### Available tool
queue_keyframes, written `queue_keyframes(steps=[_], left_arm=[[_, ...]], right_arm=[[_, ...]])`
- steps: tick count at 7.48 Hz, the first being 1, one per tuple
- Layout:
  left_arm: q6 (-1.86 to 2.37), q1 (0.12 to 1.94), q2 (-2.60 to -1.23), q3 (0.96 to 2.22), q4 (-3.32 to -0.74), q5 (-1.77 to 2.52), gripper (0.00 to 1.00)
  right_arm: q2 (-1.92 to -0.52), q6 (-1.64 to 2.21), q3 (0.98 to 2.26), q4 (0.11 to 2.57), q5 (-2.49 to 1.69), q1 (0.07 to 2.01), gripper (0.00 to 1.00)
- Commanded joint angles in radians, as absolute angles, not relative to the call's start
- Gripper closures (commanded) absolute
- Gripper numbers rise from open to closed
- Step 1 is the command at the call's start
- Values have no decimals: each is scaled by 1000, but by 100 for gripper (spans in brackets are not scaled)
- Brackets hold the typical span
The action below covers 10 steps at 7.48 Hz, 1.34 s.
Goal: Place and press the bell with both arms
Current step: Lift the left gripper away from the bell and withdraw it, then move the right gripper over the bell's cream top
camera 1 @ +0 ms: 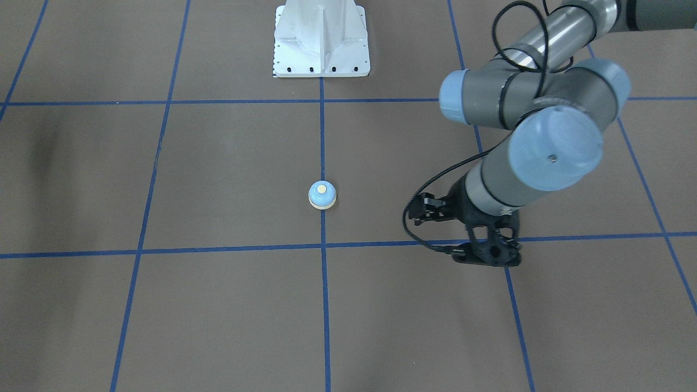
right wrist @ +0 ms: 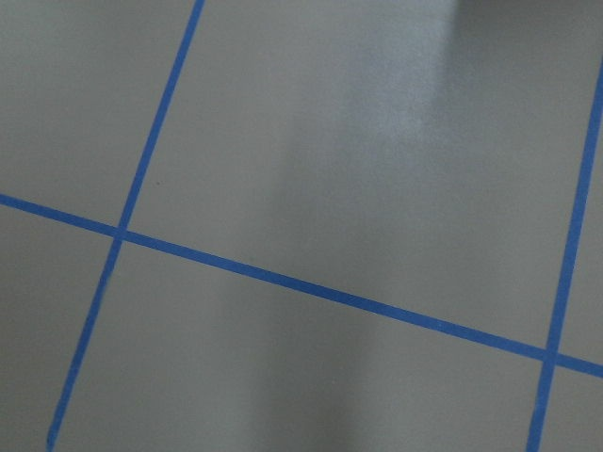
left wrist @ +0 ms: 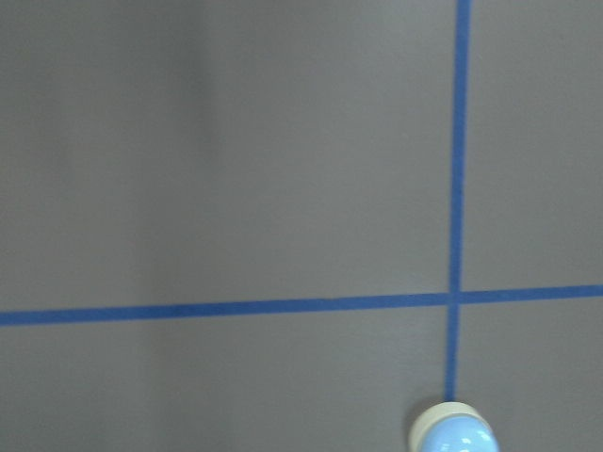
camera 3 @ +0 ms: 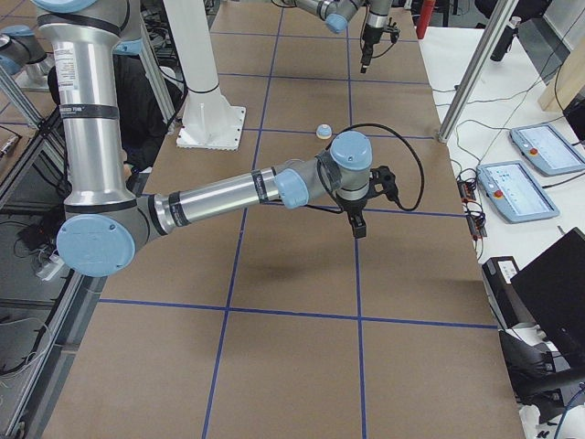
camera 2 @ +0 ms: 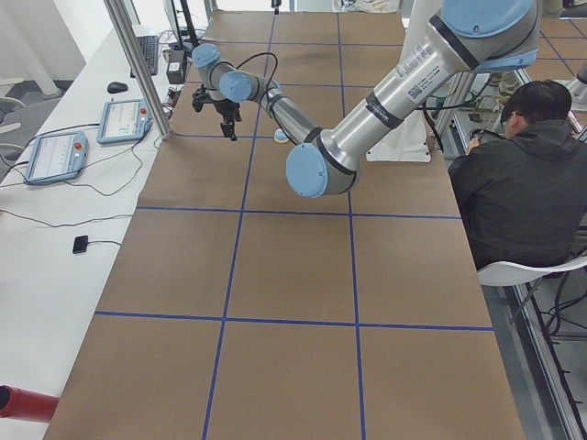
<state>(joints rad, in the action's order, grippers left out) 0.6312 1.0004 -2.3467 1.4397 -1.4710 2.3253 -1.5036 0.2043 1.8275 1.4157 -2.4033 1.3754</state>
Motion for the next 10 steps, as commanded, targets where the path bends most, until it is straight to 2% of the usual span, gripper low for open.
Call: queue_keyframes(steps=[1, 3, 5, 7, 10], left_arm=[[380, 1102, -2083, 1644, -1470, 2240, 0], [69, 1237, -1860, 1758, -1470, 2240, 0], [-122, 1392, -1664, 1766, -1474, 2244, 0], [-127, 1469, -1545, 1782, -1482, 2253, 0], [-124, 1541, -1377, 1850, -1488, 2273, 0]], right_arm=[[-1447, 280, 1845, 1414, -2381, 1278, 0], [-1366, 447, 1858, 1423, -2326, 1147, 0], [-1240, 614, 1858, 1495, -2221, 998, 0], [-1046, 681, 1862, 1714, -2139, 877, 0], [-922, 852, 1833, 1743, -2027, 724, 1]])
